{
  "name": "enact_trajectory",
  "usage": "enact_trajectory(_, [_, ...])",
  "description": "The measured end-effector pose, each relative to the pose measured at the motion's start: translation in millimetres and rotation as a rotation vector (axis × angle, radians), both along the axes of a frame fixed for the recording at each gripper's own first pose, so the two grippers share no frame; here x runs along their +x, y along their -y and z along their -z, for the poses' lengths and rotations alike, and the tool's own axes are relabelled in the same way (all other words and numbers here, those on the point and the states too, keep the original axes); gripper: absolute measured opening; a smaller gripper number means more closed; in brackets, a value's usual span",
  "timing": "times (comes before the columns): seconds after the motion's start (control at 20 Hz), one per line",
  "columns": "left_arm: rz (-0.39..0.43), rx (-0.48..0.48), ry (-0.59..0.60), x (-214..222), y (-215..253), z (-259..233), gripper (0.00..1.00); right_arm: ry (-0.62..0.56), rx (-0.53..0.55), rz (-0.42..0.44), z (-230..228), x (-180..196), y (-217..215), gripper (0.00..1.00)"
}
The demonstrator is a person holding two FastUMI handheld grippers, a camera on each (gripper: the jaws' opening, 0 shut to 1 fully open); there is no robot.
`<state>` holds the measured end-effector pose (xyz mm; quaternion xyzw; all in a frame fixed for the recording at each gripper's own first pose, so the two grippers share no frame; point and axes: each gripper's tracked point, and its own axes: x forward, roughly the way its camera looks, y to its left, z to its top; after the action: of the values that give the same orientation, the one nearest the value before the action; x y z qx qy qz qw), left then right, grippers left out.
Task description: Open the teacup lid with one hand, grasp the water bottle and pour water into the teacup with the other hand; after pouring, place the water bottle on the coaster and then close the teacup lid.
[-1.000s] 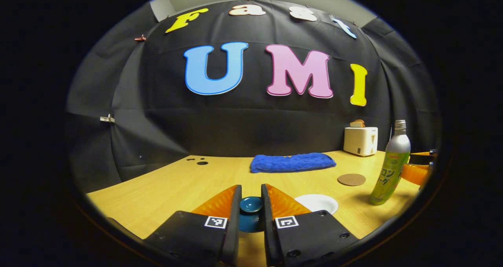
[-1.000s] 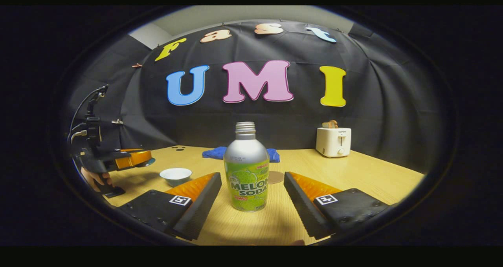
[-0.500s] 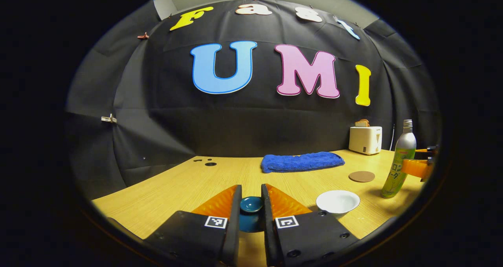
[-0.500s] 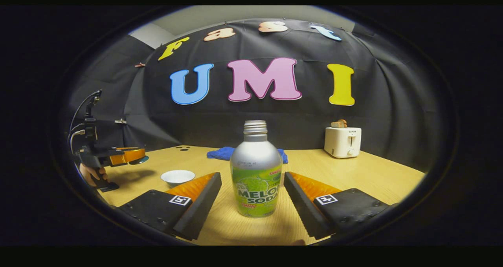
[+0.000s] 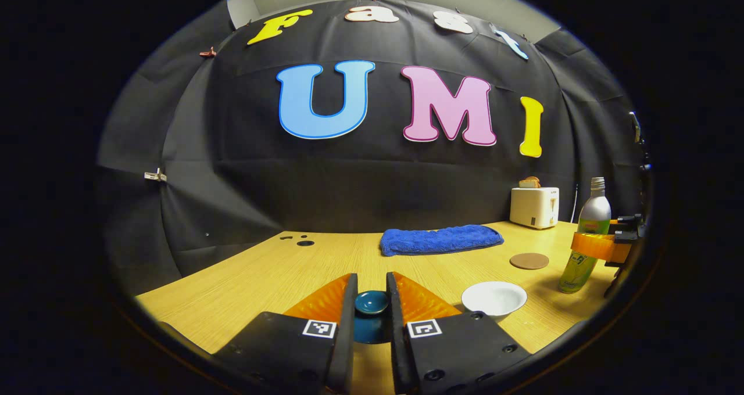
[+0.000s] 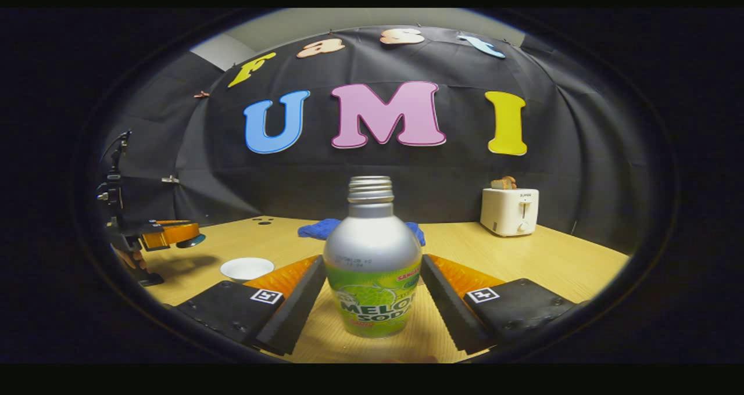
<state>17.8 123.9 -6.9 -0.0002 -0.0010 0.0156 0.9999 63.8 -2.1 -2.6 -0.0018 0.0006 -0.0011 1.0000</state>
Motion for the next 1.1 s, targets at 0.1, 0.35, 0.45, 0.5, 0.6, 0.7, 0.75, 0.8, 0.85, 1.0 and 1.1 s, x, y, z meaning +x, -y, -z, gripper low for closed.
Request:
enact_trajectory(0.1, [0.009,0.000,0.000,-0.2,1.9,0.0,0.31,-0.001,0.001,0.007,0.1,3.7,1.2,0.99])
enact_trajectory(0.35, [0.013,0.000,0.001,0.6,2.1,-1.2,0.31,-0.002,0.001,0.037,1.5,6.6,8.4,0.82])
enact_trajectory(0.45, [0.012,0.000,0.001,0.0,2.0,-1.5,0.31,-0.004,0.001,-0.015,1.4,6.9,-2.6,0.81])
enact_trajectory(0.5, [0.012,0.000,0.001,-1.2,2.0,-1.1,0.30,-0.008,0.002,-0.040,2.4,6.9,-7.8,0.81])
enact_trajectory(0.6, [0.012,0.000,0.000,-1.3,2.0,-1.2,0.31,-0.013,-0.013,-0.035,2.2,11.7,-4.3,0.81])
enact_trajectory(0.7, [0.012,-0.001,0.000,-0.9,2.0,-1.1,0.31,-0.006,-0.032,-0.041,-0.6,9.5,-5.7,0.78])
enact_trajectory(0.75, [0.016,0.000,0.000,-0.5,2.4,-1.4,0.31,-0.018,-0.052,-0.039,-0.4,11.4,-5.0,0.77])
enact_trajectory(0.8, [0.018,0.000,0.001,0.2,2.3,-1.3,0.30,-0.042,-0.087,-0.020,0.1,14.2,-0.5,0.77])
enact_trajectory(0.85, [0.011,0.000,0.000,0.9,-0.7,-1.4,0.31,-0.066,-0.135,-0.002,1.5,18.2,5.2,0.75])
enact_trajectory(1.0, [-0.010,0.000,-0.001,2.5,-12.0,-1.0,0.31,-0.077,-0.247,-0.031,-8.0,23.9,8.4,0.75])
enact_trajectory(1.1, [-0.021,0.000,-0.002,5.2,-20.0,-0.7,0.31,-0.054,-0.372,0.002,-21.3,31.0,17.6,0.75])
